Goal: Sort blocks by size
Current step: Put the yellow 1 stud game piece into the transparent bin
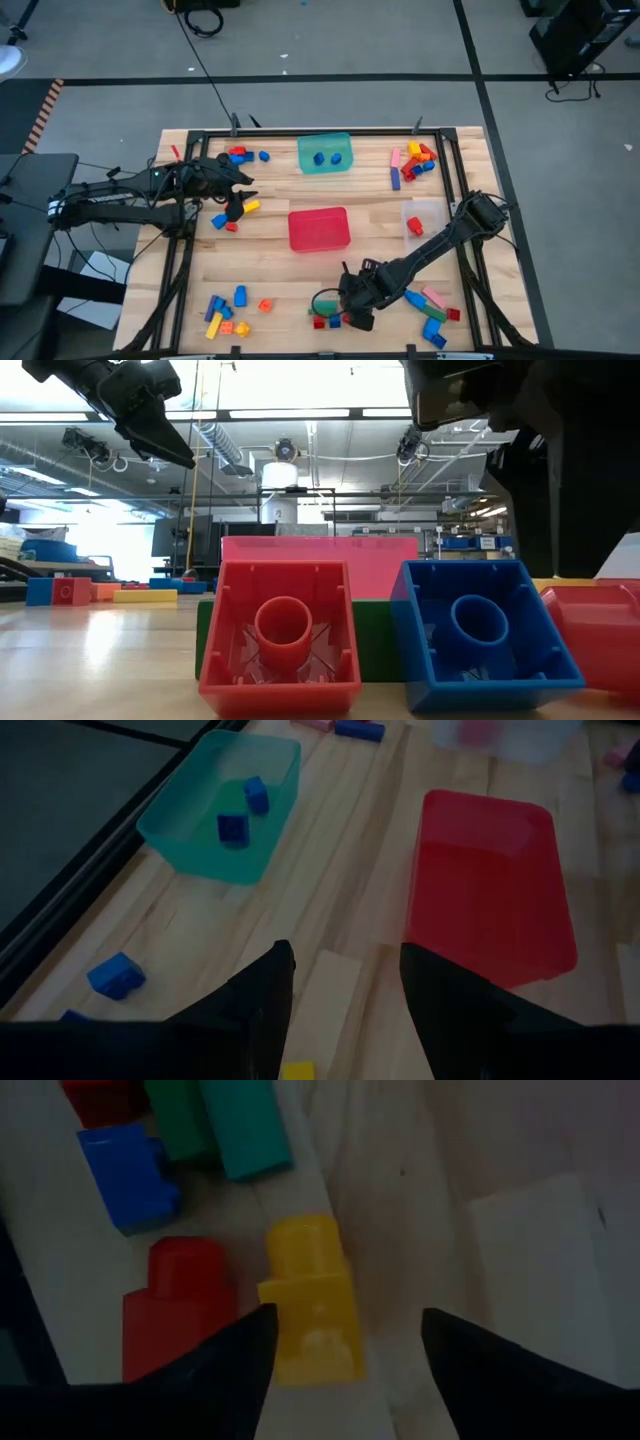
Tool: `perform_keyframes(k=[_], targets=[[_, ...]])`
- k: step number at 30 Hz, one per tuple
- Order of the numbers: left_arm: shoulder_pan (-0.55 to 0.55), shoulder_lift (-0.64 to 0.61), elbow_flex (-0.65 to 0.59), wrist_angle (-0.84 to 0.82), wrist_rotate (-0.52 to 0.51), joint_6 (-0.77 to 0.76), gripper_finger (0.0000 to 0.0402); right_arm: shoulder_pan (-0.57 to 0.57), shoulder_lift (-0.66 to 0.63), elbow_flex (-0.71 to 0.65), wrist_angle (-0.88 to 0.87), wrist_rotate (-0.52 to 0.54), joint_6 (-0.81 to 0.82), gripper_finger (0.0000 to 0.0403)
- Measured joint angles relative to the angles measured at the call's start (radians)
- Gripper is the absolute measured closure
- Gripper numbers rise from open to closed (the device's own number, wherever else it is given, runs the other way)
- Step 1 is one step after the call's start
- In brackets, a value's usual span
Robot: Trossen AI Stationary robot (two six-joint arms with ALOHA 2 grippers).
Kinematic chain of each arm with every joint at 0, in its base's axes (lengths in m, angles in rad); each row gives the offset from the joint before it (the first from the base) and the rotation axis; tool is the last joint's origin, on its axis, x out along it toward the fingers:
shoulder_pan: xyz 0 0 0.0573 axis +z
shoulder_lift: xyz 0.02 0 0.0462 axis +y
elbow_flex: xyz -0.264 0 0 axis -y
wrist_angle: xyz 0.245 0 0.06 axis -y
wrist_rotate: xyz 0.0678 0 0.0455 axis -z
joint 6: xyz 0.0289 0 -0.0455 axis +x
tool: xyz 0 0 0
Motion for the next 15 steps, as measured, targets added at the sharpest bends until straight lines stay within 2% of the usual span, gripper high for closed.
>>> perform_keyframes(k=[15], targets=[[0.000,0.000,0.000,0.001,0.000,-0.042,0.0208,-0.003,0.004,0.014,0.000,-0.016,0.003,0.0152]])
